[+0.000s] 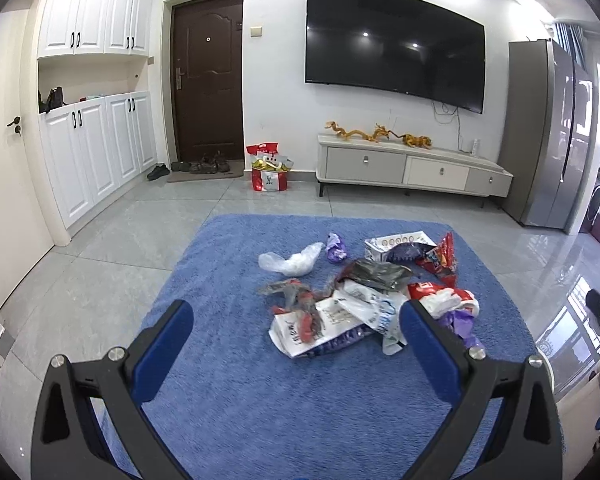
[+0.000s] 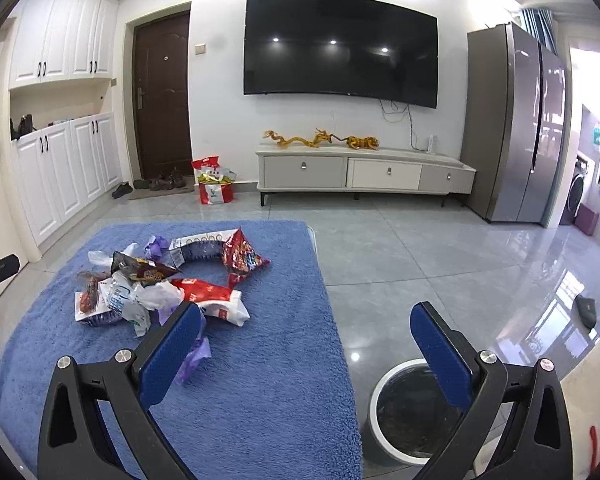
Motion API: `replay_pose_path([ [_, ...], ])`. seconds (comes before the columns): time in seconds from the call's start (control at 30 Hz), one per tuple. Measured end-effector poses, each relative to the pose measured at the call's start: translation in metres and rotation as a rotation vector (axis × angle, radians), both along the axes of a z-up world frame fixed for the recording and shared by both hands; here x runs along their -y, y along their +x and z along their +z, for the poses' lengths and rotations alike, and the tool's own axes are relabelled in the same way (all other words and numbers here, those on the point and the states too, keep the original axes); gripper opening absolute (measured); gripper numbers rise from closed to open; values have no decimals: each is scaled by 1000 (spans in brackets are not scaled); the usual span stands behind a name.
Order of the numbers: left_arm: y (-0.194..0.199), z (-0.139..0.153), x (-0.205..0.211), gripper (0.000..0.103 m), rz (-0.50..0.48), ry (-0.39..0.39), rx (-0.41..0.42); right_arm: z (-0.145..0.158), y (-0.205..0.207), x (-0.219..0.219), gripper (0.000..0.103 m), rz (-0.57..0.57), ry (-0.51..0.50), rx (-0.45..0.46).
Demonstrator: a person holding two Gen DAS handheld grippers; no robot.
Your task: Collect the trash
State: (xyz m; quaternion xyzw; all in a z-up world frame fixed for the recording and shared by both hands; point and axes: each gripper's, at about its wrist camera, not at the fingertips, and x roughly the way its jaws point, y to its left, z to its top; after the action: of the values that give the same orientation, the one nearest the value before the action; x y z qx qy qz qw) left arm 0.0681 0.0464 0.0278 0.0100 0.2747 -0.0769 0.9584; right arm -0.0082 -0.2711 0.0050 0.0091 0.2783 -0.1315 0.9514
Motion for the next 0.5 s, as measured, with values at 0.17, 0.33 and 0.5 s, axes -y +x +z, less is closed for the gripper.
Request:
replay_pose_path([
  [0.17, -1, 6, -9, 103, -23, -7, 0, 19, -7, -10, 103, -11, -3, 48],
  [0.33, -13, 21, -14, 103, -5, 31, 50, 23, -6, -11, 103, -9, 5, 56],
  [0.5, -24, 29, -20, 103, 52, 41, 74, 18, 2, -9, 103, 24, 40, 41],
])
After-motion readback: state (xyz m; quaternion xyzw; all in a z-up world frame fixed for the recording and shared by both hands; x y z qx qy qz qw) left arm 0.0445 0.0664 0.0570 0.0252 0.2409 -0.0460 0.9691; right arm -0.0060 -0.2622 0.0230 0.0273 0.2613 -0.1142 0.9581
